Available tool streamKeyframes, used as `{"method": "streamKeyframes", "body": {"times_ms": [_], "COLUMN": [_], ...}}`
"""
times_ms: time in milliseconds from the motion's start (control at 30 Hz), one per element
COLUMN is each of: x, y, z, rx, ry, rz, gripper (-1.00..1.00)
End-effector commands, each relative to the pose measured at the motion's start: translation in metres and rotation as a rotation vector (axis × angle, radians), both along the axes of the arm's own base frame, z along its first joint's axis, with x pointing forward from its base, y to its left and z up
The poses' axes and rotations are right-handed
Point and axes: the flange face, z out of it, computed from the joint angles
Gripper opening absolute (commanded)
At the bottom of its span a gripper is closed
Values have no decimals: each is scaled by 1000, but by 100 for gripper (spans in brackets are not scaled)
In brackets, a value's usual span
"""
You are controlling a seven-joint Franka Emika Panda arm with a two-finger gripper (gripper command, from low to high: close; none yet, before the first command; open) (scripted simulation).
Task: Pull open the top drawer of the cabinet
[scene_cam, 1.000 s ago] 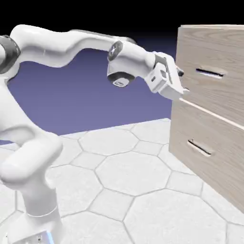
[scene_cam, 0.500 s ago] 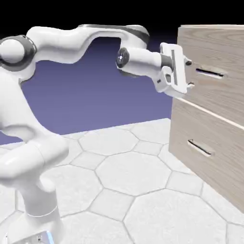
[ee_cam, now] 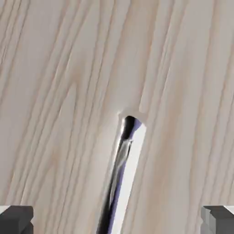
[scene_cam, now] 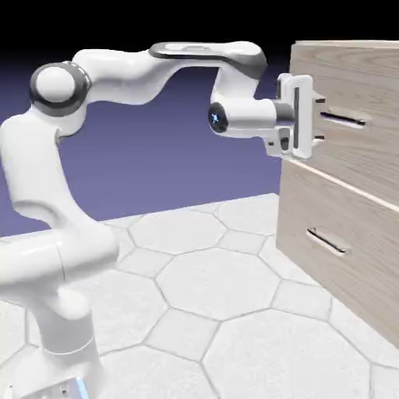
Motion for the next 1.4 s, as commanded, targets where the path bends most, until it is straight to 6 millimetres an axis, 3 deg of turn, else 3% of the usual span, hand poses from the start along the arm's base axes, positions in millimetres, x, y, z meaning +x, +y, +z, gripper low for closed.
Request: {"method": "streamKeyframes", "body": {"times_ms": [0, 167, 500, 533, 567, 1367], "x": [5, 24, 74, 74, 74, -79], "y": [3, 17, 17, 17, 17, 17], "z": [-2, -12, -12, -12, -12, -12], "rx": [29, 163, 163, 163, 163, 163], "ry": [-10, -55, -55, -55, -55, -55], "rz": [-2, -12, -12, -12, -12, -12], "gripper": [0, 0, 0, -100, -100, -100]}}
